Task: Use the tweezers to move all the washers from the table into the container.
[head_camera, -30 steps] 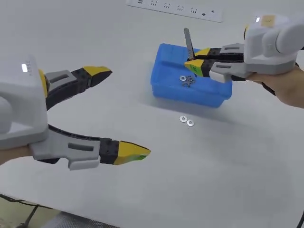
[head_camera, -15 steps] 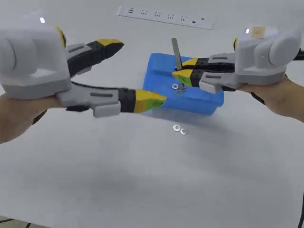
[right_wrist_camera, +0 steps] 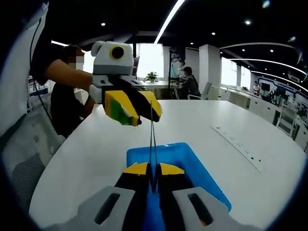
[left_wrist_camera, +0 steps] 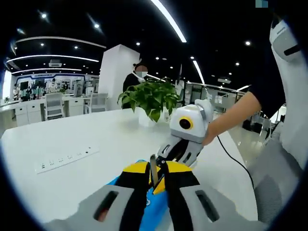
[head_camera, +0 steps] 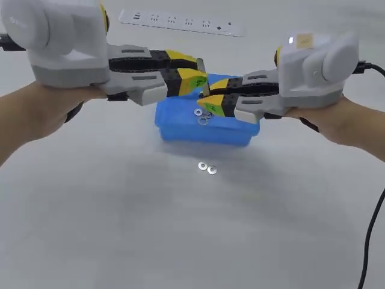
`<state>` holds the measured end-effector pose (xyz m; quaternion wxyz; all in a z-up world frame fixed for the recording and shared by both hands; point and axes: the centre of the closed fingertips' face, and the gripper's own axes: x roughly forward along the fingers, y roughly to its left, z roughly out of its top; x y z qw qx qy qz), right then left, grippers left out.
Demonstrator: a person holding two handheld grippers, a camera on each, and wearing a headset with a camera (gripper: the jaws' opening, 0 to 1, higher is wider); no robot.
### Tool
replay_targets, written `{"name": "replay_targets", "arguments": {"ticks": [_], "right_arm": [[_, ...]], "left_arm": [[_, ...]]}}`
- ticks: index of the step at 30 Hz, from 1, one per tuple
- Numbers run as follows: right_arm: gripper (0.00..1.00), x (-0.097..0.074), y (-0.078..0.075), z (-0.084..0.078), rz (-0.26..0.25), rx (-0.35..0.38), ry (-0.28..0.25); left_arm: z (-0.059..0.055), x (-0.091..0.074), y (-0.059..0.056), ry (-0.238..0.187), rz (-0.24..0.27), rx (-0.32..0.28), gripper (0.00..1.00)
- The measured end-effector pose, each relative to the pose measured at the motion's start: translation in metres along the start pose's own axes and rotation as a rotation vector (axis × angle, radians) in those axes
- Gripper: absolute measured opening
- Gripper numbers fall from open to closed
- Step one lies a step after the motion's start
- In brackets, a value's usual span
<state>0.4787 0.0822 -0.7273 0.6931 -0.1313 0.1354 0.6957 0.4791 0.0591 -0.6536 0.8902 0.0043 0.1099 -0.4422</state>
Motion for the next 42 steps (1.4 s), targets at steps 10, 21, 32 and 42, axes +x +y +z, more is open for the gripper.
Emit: {"name": "replay_targets", "arguments": {"ticks": [10,21,32,42], "right_arm": [[0.07,-0.004,0.006,-0.001,0.034,0.012,-0.017],[0.07,-0.005,0.006,0.0,0.041,-0.014,0.001],[0.12,-0.002,0.006,0.0,-0.001,-0.063,0.056],[0.25,-0.011,0.01,0.006,-0.034,-0.071,0.092]], "left_arm": [[0.008,0.012,-0.006,0.002,-0.082,0.003,0.08],[0.007,0.014,-0.012,0.011,-0.155,0.094,0.06],[0.003,0.013,-0.006,0.038,-0.113,0.136,0.04],[0.022,0.009,-0.01,-0.007,-0.086,0.146,0.03]]}}
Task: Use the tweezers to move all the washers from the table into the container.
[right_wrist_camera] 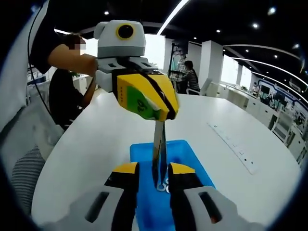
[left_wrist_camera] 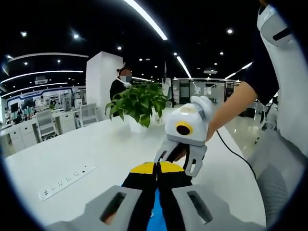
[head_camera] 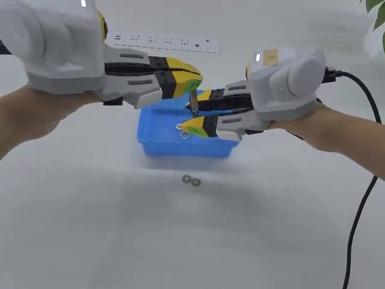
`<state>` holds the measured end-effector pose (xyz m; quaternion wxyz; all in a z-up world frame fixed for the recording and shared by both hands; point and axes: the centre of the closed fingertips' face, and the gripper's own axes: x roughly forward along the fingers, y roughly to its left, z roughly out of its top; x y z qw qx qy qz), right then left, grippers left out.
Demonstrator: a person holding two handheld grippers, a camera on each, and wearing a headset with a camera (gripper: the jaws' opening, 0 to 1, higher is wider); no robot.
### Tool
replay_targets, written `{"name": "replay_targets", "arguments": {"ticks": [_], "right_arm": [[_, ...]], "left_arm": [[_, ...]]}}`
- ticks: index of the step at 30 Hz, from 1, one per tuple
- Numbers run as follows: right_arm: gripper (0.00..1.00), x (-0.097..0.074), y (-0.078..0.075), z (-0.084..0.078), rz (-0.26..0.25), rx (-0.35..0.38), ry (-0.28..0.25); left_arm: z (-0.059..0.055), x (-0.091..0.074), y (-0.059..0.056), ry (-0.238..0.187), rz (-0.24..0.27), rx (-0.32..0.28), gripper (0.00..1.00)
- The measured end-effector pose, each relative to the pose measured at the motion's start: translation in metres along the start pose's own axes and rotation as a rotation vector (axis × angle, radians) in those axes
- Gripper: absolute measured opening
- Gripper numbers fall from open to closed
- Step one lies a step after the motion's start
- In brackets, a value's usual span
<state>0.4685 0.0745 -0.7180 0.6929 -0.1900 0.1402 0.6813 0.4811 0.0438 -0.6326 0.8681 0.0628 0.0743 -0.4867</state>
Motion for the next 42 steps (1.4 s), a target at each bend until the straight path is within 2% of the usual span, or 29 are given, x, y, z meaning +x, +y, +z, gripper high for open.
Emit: {"name": "replay_targets", "arguments": {"ticks": [3,5,7,9,12,14,18,21,27,30,36,39,42], "right_arm": [[0.3,-0.003,0.001,0.0,-0.011,0.004,0.007],[0.35,-0.006,0.0,-0.002,-0.027,0.006,0.019],[0.4,-0.009,-0.001,-0.002,-0.041,0.006,0.023],[0.46,-0.014,-0.002,0.0,-0.071,0.006,0.016],[0.56,-0.024,-0.002,0.002,-0.117,0.001,0.013],[0.6,-0.032,-0.001,0.002,-0.138,0.004,0.013],[0.68,-0.046,0.005,0.002,-0.172,0.006,0.01],[0.75,-0.06,0.012,0.001,-0.207,0.005,0.007],[0.8,-0.086,0.028,-0.006,-0.256,0.033,-0.005],[0.83,-0.097,0.039,-0.016,-0.267,0.045,0.003],[0.9,-0.111,0.067,-0.047,-0.28,0.082,0.066],[0.95,-0.117,0.078,-0.055,-0.293,0.122,0.063],[1.0,-0.122,0.09,-0.067,-0.315,0.147,0.106]], "left_arm": [[-0.005,-0.004,-0.001,0.036,-0.004,0.038,0.04],[-0.005,-0.008,-0.002,0.043,-0.003,0.044,0.04],[-0.003,-0.011,-0.002,0.045,0.003,0.054,0.04],[0.003,-0.013,-0.008,0.047,0.013,0.072,0.04],[0.008,-0.018,-0.009,0.043,0.025,0.079,0.04],[0.011,-0.022,-0.013,0.04,0.024,0.066,0.04],[0.017,-0.026,-0.024,0.037,0.026,0.085,0.04],[0.016,-0.029,-0.034,0.041,0.025,0.094,0.04],[0.017,-0.036,-0.051,0.037,0.03,0.098,0.04],[0.018,-0.036,-0.064,0.034,0.034,0.095,0.04],[0.005,-0.041,-0.076,0.043,0.058,0.074,0.04],[0.001,-0.04,-0.082,0.027,0.062,0.057,0.04],[-0.003,-0.036,-0.087,-0.006,0.07,0.035,0.04]]}}
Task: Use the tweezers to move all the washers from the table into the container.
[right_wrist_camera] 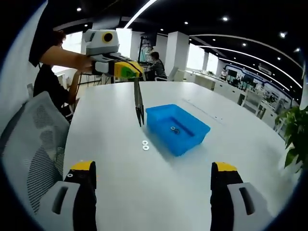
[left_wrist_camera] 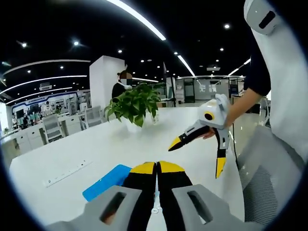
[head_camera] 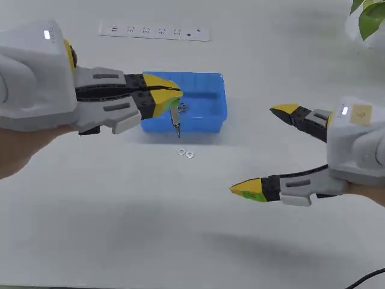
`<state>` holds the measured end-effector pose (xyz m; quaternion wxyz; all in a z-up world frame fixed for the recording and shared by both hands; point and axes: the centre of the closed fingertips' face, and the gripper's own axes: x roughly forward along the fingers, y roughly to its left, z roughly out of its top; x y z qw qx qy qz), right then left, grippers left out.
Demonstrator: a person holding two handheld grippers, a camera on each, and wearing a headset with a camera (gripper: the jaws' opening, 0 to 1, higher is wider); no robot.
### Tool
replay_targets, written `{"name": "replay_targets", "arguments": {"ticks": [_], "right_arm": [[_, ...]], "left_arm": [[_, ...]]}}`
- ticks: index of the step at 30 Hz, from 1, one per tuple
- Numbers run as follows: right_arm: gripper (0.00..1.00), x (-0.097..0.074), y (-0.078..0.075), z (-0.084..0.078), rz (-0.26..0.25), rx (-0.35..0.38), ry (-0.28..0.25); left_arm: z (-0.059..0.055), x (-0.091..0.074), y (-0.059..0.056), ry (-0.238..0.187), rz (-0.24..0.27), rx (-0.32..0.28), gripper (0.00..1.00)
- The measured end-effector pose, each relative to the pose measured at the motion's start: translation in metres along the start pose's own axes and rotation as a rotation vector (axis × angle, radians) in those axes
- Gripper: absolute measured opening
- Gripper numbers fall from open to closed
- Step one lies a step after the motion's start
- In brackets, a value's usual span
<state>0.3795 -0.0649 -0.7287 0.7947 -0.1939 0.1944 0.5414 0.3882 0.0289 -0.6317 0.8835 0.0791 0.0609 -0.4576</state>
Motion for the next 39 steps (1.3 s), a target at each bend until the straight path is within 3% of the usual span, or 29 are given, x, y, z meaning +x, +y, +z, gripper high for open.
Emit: {"name": "replay_targets", "arguments": {"ticks": [3,5,9,16,26,39], "right_arm": [[1.0,-0.008,0.016,-0.003,0.023,0.035,-0.012],[1.0,-0.012,0.021,-0.005,0.012,0.032,-0.011],[1.0,-0.016,0.024,-0.006,-0.017,0.057,-0.031],[1.0,-0.01,0.03,-0.023,-0.012,0.073,0.0],[1.0,-0.002,0.031,-0.027,0.022,0.118,-0.004],[1.0,0.003,0.038,-0.03,0.052,0.135,0.003]], "left_arm": [[-0.009,0.004,0.0,0.014,0.008,-0.009,0.04],[-0.014,0.005,0.0,0.016,0.01,-0.011,0.04],[-0.024,0.009,-0.001,0.028,-0.005,-0.019,0.04],[-0.039,0.015,-0.011,0.052,-0.054,0.034,0.04],[-0.048,0.022,-0.004,0.051,-0.069,0.036,0.04],[-0.055,0.028,-0.007,0.062,-0.09,0.027,0.04]]}}
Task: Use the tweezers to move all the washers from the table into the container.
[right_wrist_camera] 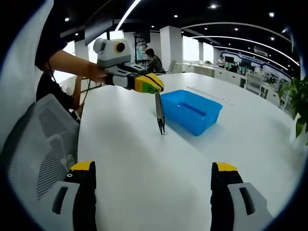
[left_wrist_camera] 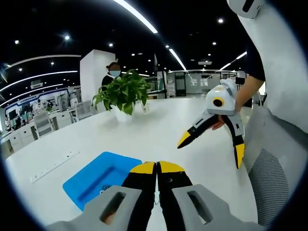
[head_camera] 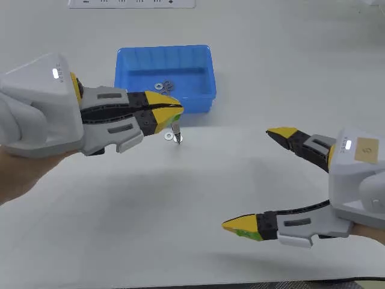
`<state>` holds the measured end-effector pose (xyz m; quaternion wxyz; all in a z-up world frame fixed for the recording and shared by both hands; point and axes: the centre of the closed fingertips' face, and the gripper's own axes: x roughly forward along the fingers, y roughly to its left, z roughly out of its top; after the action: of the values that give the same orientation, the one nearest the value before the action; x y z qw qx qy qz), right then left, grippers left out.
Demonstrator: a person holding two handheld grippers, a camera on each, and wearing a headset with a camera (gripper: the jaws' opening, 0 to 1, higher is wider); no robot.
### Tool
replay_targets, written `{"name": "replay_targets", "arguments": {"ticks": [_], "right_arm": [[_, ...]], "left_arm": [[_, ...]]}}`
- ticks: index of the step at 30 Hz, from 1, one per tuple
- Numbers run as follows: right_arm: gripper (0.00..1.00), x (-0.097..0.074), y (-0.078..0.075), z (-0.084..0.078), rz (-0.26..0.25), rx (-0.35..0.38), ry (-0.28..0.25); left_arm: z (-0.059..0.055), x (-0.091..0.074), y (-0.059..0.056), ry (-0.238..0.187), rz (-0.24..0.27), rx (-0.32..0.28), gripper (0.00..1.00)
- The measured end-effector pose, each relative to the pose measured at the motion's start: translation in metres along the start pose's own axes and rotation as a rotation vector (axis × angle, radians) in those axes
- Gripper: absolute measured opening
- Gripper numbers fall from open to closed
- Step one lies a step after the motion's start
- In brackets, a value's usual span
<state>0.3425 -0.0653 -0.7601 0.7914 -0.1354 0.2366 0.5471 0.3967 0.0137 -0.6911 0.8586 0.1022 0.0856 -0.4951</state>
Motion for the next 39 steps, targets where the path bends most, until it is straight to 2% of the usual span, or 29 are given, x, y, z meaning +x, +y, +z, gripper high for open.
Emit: {"name": "replay_targets", "arguments": {"ticks": [5,10,13,16,18,20,22,25,30,36,39], "right_arm": [[1.0,0.001,0.005,0.0,0.016,0.001,0.002],[1.0,0.011,0.006,0.008,0.048,-0.037,0.001],[0.99,0.022,0.007,0.02,0.116,-0.062,-0.002],[0.89,0.031,0.005,0.036,0.172,-0.075,-0.024],[0.84,0.036,-0.003,0.041,0.16,-0.08,-0.025],[0.74,0.041,-0.009,0.048,0.183,-0.079,-0.031],[0.65,0.047,-0.012,0.051,0.203,-0.074,-0.024],[0.56,0.056,-0.01,0.049,0.247,-0.113,0.01],[0.46,0.073,0.0,0.051,0.304,-0.152,0.03],[0.39,0.09,-0.002,0.05,0.32,-0.161,0.046],[0.35,0.1,-0.007,0.054,0.319,-0.124,0.029]], "left_arm": [[0.0,0.0,-0.001,-0.001,-0.01,-0.002,0.04],[-0.001,0.001,0.006,0.017,-0.003,-0.039,0.04],[-0.001,0.003,0.002,0.041,-0.056,-0.038,0.04],[0.0,0.005,0.0,0.057,-0.091,-0.044,0.04],[0.0,0.006,0.003,0.065,-0.094,-0.056,0.04],[-0.001,0.007,0.005,0.073,-0.098,-0.07,0.04],[-0.001,0.008,0.005,0.075,-0.104,-0.081,0.04],[-0.001,0.009,0.004,0.077,-0.111,-0.086,0.04],[-0.001,0.01,0.004,0.074,-0.117,-0.1,0.04],[0.0,0.009,0.004,0.075,-0.123,-0.107,0.04],[0.0,0.009,0.003,0.074,-0.13,-0.108,0.04]]}}
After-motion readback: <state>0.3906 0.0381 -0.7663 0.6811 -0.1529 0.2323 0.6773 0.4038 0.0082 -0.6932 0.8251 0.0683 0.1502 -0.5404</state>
